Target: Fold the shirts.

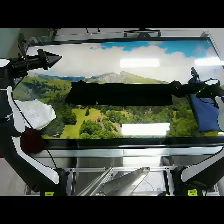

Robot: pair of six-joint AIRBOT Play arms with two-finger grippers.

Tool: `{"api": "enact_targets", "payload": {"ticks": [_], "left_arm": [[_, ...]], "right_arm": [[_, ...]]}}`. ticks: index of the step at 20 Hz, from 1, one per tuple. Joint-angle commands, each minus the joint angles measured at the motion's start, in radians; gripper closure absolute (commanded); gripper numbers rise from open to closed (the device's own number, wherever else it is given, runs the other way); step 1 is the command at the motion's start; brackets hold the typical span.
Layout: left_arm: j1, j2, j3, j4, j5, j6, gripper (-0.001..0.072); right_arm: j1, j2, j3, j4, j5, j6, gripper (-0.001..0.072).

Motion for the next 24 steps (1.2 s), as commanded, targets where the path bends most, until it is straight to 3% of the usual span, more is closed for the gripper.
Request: {"api": "enact_targets", "payload": {"ticks": [1, 3, 6, 12, 17, 20, 24], "left_arm": [[-0.067, -0.002, -0.001, 0.005, -0.066, 0.001, 0.07], [-0.13, -0.008, -0.001, 0.056, -0.055, 0.0, 0.0701], [-0.266, -0.038, -0.001, 0.242, 0.0, -0.033, 0.0701], [-0.584, -0.183, 0.0, 0.57, 0.234, -0.241, 0.0701], [-0.732, -0.319, 0.073, 0.574, 0.298, -0.322, 0.0701], [-0.764, -0.343, 0.082, 0.558, 0.358, -0.36, 0.0701], [-0.747, -0.328, 0.082, 0.351, 0.367, -0.346, 0.0701]], "right_arm": [[0.019, -0.018, 0.0, 0.028, 0.034, 0.008, 0.0476], [0.021, -0.014, 0.005, 0.087, 0.049, 0.005, 0.0665], [0.021, 0.003, 0.074, 0.12, 0.151, 0.025, 0.0681], [0.024, 0.114, 0.227, 0.346, 0.39, 0.113, 0.0681], [0.037, 0.203, 0.232, 0.376, 0.456, 0.22, 0.0681], [0.061, 0.227, 0.232, 0.386, 0.486, 0.231, 0.0681], [0.098, 0.232, 0.232, 0.464, 0.482, 0.249, 0.0681]]}}
